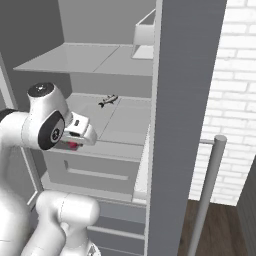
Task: Take the strawberry from the fridge and place it on top of the pancake, located on the dining counter.
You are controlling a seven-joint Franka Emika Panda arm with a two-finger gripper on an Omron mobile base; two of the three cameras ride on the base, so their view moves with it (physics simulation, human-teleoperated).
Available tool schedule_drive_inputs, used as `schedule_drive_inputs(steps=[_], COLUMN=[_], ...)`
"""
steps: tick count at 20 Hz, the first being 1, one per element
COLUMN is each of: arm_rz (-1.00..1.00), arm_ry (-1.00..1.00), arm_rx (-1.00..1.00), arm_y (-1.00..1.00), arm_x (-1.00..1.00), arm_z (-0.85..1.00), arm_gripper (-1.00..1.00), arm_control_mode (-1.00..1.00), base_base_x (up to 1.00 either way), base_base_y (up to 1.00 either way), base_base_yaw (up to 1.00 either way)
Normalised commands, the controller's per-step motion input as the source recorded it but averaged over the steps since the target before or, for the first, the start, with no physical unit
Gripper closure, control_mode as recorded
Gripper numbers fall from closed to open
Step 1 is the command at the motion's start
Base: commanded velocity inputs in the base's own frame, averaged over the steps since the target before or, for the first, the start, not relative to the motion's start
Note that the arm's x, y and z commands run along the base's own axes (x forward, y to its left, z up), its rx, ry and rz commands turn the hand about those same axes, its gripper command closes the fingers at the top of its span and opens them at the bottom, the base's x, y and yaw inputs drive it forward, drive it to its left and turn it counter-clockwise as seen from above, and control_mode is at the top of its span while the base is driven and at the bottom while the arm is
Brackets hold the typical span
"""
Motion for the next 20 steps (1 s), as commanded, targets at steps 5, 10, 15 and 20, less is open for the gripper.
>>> schedule_drive_inputs(steps=[5, 10, 15, 20], arm_rz=[0.0, 0.0, 0.0, 0.0], arm_ry=[-0.14, -0.04, 0.07, 0.0], arm_rx=[-0.02, 0.0, -0.01, 0.0], arm_y=[0.0, 0.01, 0.01, 0.0], arm_x=[-0.88, -0.2, 0.0, 0.0], arm_z=[0.1, 0.3, 0.17, 0.0], arm_gripper=[1.0, 1.0, 1.0, 1.0], arm_control_mode=[-1.0, -1.0, -1.0, -1.0], base_base_x=[0.0, 0.0, 0.0, 0.0], base_base_y=[0.0, 0.0, 0.0, 0.0], base_base_yaw=[0.0, 0.0, 0.0, 0.0])
